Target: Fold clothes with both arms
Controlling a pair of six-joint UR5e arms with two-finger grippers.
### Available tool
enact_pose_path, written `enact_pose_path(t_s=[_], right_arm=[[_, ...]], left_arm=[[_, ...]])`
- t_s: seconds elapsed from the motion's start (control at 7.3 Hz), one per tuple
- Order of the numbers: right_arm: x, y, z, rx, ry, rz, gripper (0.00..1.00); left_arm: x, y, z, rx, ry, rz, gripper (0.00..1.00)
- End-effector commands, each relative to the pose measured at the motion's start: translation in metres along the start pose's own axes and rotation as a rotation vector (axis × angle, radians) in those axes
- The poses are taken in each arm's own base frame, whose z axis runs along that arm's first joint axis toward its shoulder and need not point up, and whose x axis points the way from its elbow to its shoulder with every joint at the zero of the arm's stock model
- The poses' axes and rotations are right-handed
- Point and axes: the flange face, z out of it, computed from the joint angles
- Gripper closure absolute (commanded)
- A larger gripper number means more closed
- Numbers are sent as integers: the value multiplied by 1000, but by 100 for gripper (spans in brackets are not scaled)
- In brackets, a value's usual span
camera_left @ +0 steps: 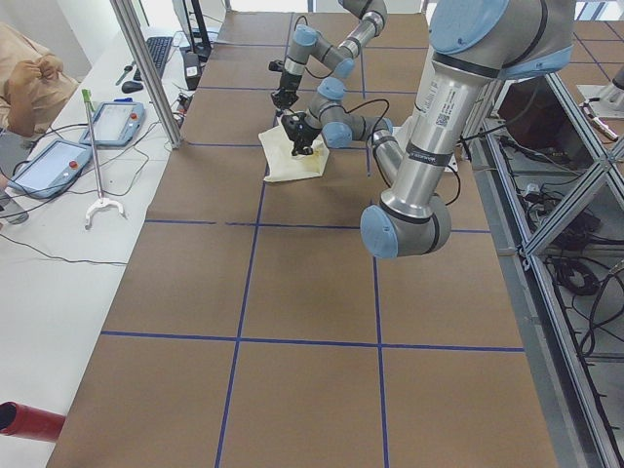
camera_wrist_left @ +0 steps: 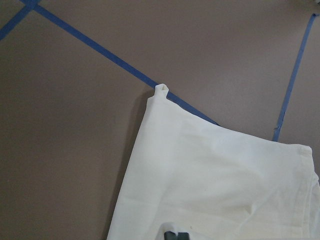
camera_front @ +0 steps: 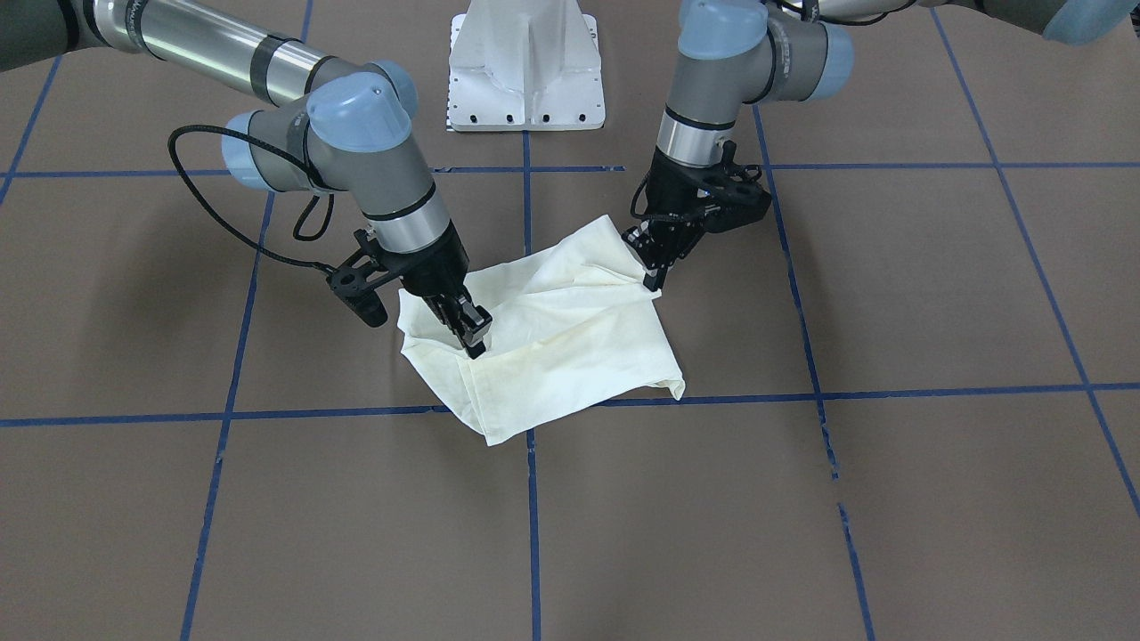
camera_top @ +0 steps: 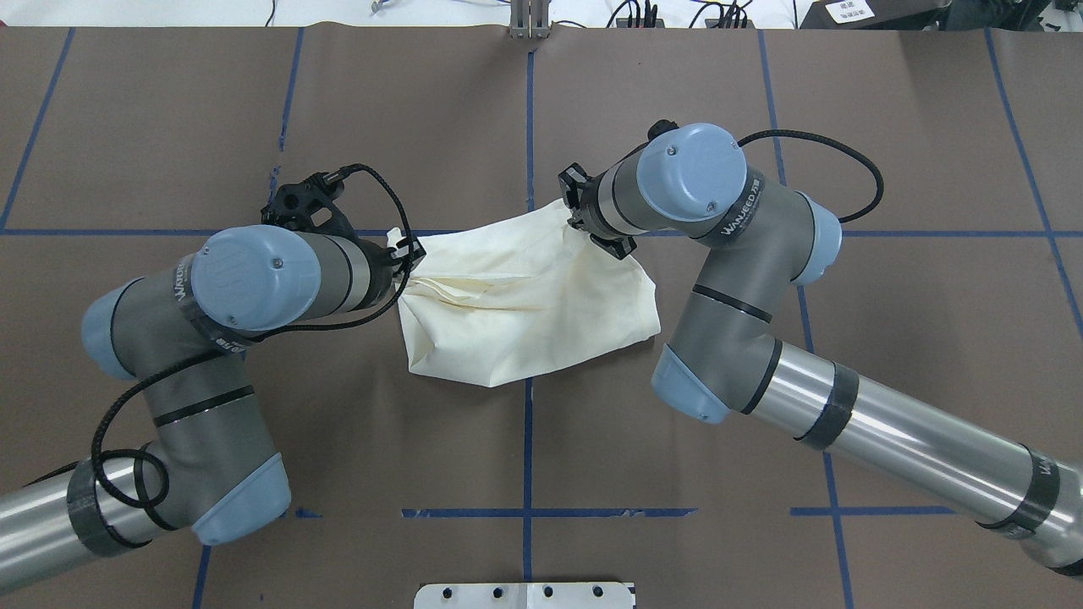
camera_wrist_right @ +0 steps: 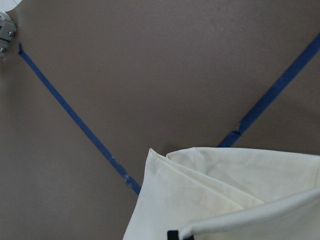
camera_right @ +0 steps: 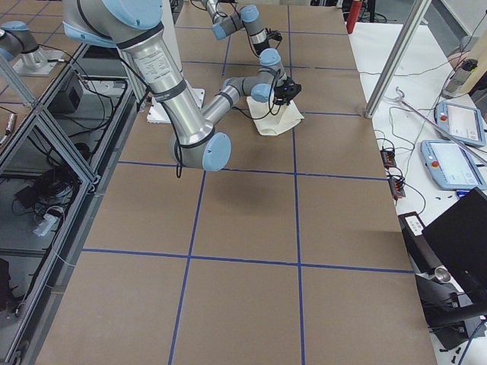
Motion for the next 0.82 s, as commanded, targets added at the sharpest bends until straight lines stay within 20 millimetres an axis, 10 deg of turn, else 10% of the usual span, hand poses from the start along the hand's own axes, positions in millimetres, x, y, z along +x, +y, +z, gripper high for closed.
enact_pose_path(t_s=[0.0, 0.27, 0.55, 0.68], right_arm=[[-22, -14, 41, 19, -1, -3, 100], [-23, -20, 51, 20, -7, -20, 100], [-24, -20, 50, 21, -9, -20, 100], [-25, -21, 49, 21, -11, -19, 100]], left_arm=[[-3, -57, 44, 67, 36, 69, 100], [12, -64, 42, 74, 57, 86, 39], [-3, -63, 7, 37, 102, 86, 54], [-20, -56, -2, 2, 105, 86, 96]])
